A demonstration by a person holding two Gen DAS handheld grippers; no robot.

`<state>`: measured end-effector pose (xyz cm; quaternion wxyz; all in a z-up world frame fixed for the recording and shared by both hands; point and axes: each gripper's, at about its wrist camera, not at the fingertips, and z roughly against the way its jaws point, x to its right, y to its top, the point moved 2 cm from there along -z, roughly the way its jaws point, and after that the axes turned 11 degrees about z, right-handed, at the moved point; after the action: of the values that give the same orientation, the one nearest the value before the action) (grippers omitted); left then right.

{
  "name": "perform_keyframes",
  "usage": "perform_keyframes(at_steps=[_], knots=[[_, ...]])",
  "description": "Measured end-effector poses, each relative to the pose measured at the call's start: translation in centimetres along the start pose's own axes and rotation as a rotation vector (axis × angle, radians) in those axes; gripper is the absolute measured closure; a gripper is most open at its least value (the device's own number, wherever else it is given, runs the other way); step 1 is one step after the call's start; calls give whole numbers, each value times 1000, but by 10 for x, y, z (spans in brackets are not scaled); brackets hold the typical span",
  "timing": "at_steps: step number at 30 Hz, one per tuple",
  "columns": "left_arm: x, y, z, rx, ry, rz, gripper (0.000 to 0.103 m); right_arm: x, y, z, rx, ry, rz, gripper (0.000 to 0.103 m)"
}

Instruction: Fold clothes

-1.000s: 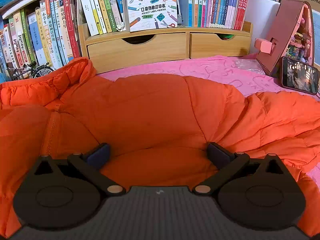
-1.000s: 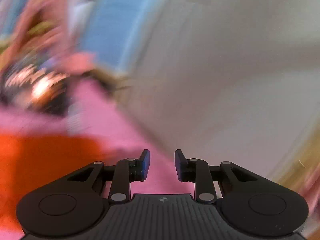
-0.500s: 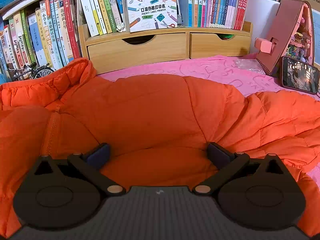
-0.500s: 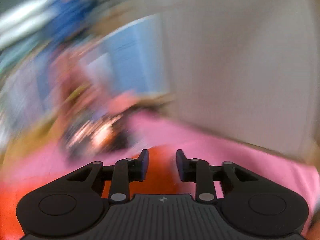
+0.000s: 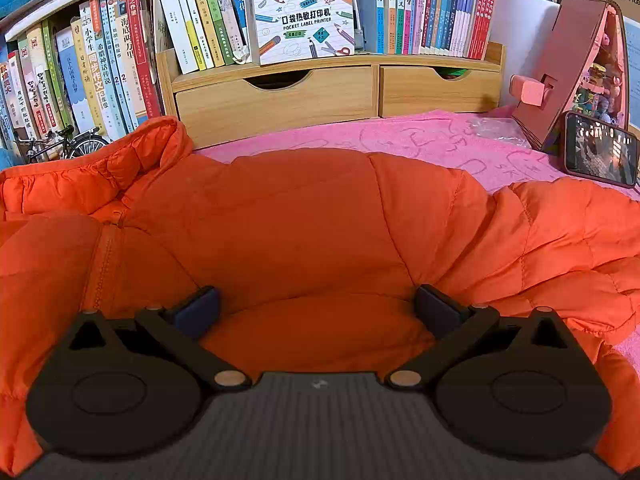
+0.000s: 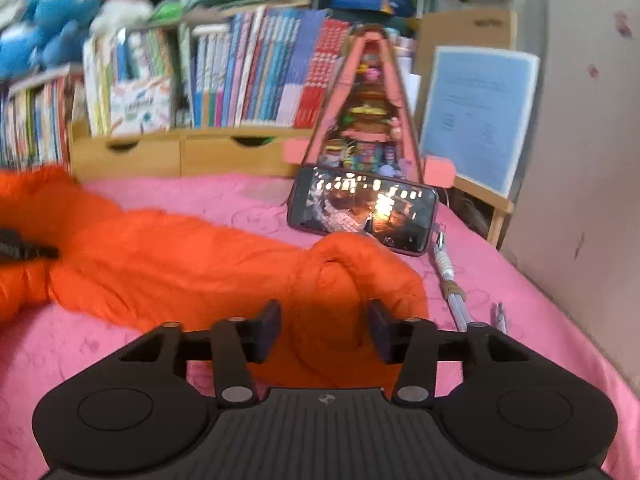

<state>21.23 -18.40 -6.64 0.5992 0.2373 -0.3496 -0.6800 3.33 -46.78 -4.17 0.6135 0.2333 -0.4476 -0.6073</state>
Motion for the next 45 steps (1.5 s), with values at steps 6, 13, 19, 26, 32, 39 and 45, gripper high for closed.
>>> perform_keyframes(at_steps=[6, 13, 19, 26, 32, 39, 45], knots=[[0, 1, 0, -1, 0, 1, 0, 8, 0, 2, -7, 75, -75, 52], [0, 1, 0, -1, -1, 1, 0, 29, -1, -39, -104, 112, -305, 43], [0, 0, 1, -3, -3, 2, 0, 51, -7, -59, -57, 102, -560, 69], [0, 0, 1, -4, -3, 2, 0, 67, -17, -49, 31, 103, -669, 80], [0, 0, 0, -4, -2, 2, 0, 30, -1, -55, -71, -29, -317, 84], [1, 0, -1, -5, -1, 3, 0, 77, -16, -40, -124, -251, -387, 95], [1, 0, 0, -4, 1, 0, 0, 147, -54, 0, -130, -462, -580, 98]])
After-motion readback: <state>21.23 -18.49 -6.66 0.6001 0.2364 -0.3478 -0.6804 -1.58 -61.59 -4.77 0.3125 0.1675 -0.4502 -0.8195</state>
